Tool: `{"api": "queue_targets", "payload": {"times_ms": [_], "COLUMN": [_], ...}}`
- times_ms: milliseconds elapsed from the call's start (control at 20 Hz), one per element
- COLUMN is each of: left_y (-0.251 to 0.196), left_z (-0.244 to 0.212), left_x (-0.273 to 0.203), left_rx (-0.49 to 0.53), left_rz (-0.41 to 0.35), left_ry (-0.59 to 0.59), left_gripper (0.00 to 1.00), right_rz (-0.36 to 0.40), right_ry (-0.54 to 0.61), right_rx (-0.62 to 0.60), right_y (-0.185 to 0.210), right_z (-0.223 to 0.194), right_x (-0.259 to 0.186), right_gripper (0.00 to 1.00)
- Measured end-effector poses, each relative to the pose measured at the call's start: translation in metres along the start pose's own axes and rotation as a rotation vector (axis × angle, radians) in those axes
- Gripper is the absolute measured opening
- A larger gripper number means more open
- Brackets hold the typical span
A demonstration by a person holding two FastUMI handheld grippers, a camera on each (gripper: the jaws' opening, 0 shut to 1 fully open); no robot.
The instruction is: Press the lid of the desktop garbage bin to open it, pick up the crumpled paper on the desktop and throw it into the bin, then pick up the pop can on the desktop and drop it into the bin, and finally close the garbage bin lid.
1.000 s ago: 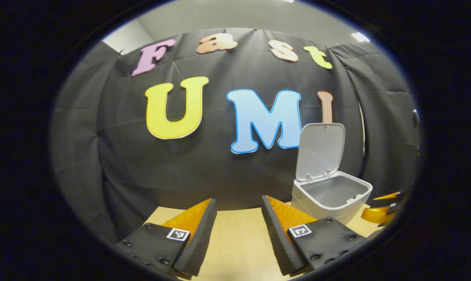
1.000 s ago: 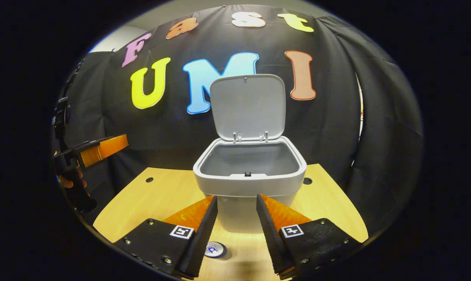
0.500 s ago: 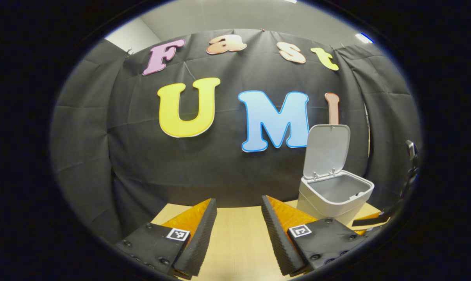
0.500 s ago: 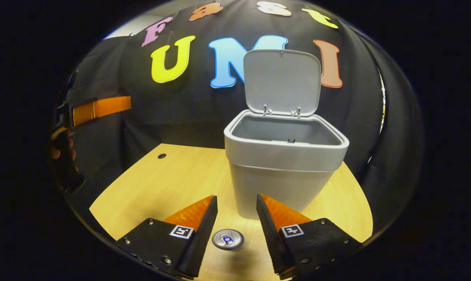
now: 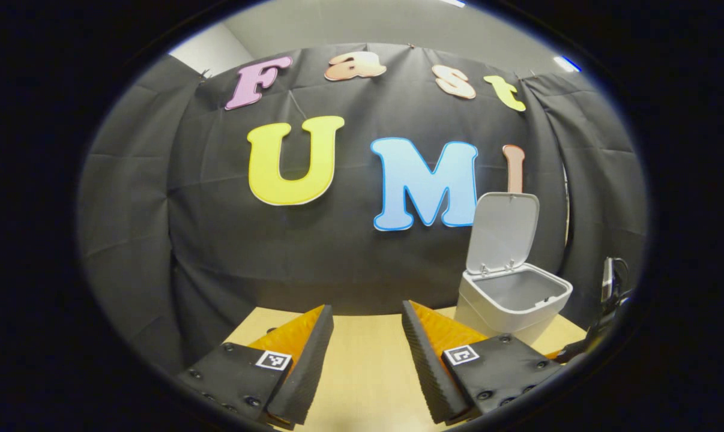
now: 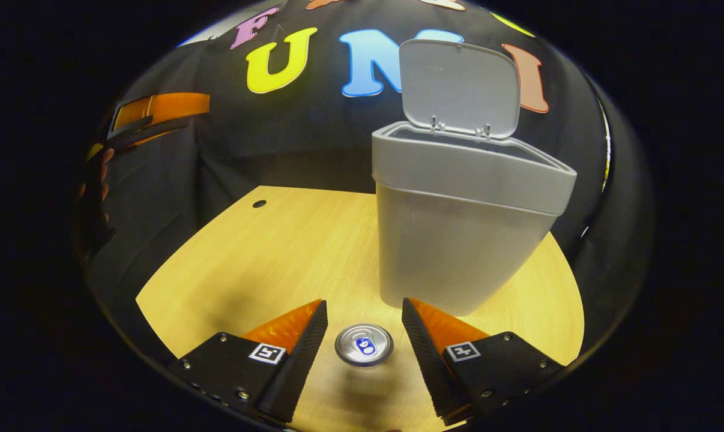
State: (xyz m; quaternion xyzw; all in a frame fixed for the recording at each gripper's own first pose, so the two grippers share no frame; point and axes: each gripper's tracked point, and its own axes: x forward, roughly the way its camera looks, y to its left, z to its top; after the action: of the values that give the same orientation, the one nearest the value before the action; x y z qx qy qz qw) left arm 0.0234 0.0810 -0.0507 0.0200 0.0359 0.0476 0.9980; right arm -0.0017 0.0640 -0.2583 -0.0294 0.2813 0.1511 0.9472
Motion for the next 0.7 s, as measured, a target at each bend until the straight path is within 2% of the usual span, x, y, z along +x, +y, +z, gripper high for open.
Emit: {"api": "queue_targets", "payload": {"times_ms": [100,250,500,550,700], "left_y": [0.002,0.004,0.009,0.011,0.013], "left_z": [-0.001,-0.004,-0.01,-0.012,-0.016], "left_x": [0.0,0.0,0.002,0.003,0.004], "left_rx": [-0.003,-0.008,-0.022,-0.025,-0.031], "left_rz": [0.005,0.012,0.025,0.031,0.037], "left_ry": [0.001,0.004,0.015,0.02,0.027], "left_gripper": [0.84,0.84,0.84,0.77,0.8], "right_rz": [0.002,0.017,0.024,0.026,0.016], "right_ry": [0.024,0.076,0.154,0.17,0.187], "right_rx": [-0.009,-0.018,-0.043,-0.042,-0.045], "right_y": [-0.001,0.001,0.001,0.001,-0.003], "right_z": [-0.009,-0.027,-0.053,-0.058,-0.062], "right_x": [0.005,0.016,0.03,0.035,0.039], "right_gripper": [0.82,0.93,0.93,0.93,0.92]}}
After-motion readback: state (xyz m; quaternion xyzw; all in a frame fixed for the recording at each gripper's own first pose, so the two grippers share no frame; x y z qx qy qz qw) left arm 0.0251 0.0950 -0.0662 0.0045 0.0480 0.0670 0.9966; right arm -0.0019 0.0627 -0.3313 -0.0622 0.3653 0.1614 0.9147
